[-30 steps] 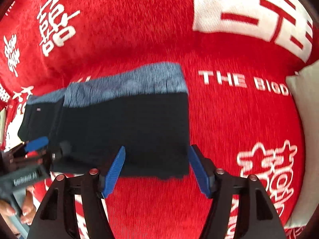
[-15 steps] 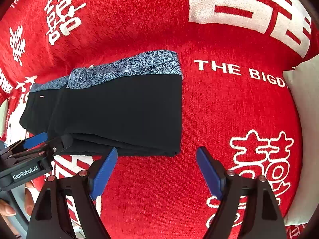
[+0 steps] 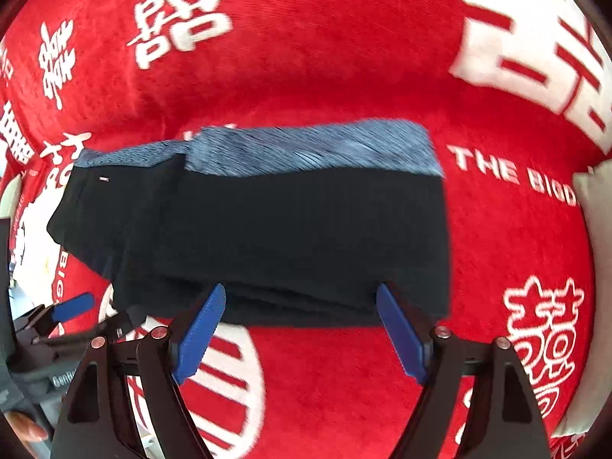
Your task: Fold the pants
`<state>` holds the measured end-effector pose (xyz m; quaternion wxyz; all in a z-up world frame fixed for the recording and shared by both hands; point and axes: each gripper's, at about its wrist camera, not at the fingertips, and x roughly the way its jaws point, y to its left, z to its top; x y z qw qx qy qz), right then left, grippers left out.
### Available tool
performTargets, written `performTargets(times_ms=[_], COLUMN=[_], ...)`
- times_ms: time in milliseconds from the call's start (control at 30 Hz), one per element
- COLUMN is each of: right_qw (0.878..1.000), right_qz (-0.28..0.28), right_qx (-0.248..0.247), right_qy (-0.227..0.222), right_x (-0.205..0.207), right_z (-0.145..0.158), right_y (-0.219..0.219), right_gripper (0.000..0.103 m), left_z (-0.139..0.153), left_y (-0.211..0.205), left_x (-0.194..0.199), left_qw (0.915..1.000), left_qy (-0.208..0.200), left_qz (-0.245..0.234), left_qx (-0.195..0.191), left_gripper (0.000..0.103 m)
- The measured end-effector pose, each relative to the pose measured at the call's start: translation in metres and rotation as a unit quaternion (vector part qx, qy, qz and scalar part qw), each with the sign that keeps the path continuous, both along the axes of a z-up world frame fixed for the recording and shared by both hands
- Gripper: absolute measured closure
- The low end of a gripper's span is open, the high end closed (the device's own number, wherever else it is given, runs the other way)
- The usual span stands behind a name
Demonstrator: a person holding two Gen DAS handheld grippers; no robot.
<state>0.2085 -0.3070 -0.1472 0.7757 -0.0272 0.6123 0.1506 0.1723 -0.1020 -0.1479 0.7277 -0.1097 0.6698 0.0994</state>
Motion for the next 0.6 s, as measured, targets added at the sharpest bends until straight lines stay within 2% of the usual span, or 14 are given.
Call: performTargets(times_ms=[67, 233, 467, 600], right_qw=[1.000, 0.996, 0.992, 0.990], right_qz=[0.010, 0.041, 0.057, 0.063], right_qx=[-0.011, -0.075, -0.114, -0.127], right_qy=[-0.002, 0.020, 0.018, 0.026], right_x=[0.004, 0.003, -0.005, -0.005], right_z=[-0.005, -0.033, -0.035, -0.036], right_y=[0.016, 0.050, 0.067, 0.073], right_gripper=[0.019, 0.019, 0.019, 0.019], left_z=[-0.001, 0.000, -0.001, -0.004], left_y=[0.010, 0.036, 0.062, 0.076], left_x=[-0.004, -0.012, -0.020, -0.022], left_qw=[1.0000, 0.9998, 0.9991, 0.9972], left_qy=[0.001, -0.004, -0.008, -0.019], left_qz=[0.004, 0.014, 0.031, 0.049], left_qx=[-0.005, -0.010, -0.029, -0.053], left_gripper=[0.012, 0.012, 0.012, 0.012])
